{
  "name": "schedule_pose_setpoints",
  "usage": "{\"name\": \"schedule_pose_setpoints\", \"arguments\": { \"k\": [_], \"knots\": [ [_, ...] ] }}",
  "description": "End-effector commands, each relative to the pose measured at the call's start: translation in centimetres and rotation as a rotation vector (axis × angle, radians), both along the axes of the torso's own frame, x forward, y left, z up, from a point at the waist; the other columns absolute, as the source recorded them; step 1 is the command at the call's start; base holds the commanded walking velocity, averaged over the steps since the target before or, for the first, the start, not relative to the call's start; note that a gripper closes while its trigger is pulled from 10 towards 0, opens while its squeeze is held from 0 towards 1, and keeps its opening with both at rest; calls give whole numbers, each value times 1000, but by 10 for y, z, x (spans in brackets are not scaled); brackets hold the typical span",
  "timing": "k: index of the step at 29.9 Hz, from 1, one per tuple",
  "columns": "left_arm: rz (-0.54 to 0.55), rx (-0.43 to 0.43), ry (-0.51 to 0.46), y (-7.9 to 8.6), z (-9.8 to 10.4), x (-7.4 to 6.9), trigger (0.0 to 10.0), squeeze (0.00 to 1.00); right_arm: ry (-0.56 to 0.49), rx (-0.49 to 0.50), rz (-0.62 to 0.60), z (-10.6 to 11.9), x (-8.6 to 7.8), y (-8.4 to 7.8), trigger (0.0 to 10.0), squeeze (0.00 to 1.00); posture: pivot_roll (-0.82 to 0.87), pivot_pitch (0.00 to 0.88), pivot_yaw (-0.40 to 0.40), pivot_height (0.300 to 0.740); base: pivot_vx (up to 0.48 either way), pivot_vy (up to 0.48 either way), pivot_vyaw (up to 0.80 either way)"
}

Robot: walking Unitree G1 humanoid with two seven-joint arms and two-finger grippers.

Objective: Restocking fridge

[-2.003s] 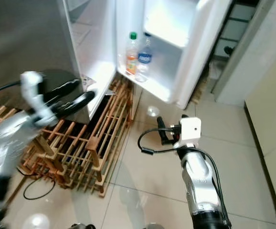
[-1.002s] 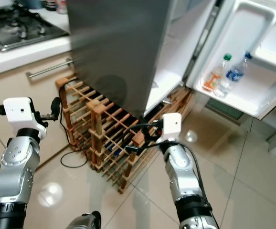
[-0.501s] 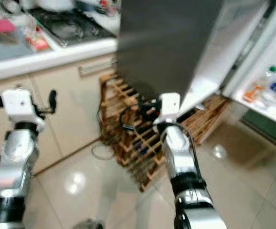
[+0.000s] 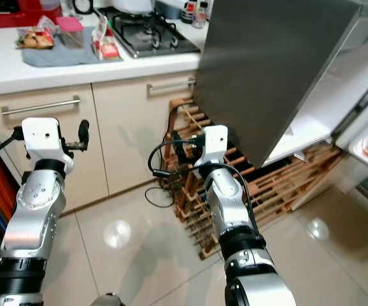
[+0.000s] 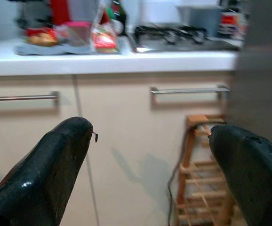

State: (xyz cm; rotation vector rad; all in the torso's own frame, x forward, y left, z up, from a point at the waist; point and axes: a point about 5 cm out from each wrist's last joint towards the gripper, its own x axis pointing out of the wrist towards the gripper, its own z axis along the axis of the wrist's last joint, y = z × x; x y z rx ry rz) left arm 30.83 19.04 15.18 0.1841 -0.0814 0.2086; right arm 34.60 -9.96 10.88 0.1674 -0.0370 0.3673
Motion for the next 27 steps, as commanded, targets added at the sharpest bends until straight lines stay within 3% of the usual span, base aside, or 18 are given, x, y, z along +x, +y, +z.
{"name": "schedule_pose_setpoints", "arguments": {
  "k": [1, 9, 10, 16, 20, 23, 27],
  "knots": [
    [31, 8, 15, 0, 0, 3, 10000, 0, -14, 7, -12, 5, 4, -4, 10000, 0, 34, 0, -113, 740, 0, -480, 550],
    [49, 8, 15, 0, 4, 8, 10000, 0, -10, 14, 19, 4, 4, 2, 10000, 0, 36, 0, -112, 740, 0, -480, 554],
    [21, -40, 0, -2, 5, 9, 10000, 0, -14, 16, 25, 5, 4, 3, 10000, 0, 31, 0, -109, 740, 0, -289, 550],
    [-43, 5, -9, -7, 9, 14, 10000, 0, -40, -5, 10, 7, 4, 3, 10000, 0, 29, 0, -111, 740, 0, 0, 557],
    [-108, -7, -59, -10, 18, 15, 10000, 0, -75, -34, -30, 11, 4, 2, 10000, 0, 23, 0, -110, 740, 0, 0, 0],
    [-128, 42, -136, -13, 33, 14, 10000, 0, -163, 1, -80, 27, 4, 2, 10000, 0, 21, 0, -103, 740, 437, 0, 0],
    [-85, 71, -184, -12, 44, 14, 10000, 0, -207, 11, 53, 33, -1, 19, 10000, 0, 18, 0, -97, 740, 480, 0, 0]
  ]
}}
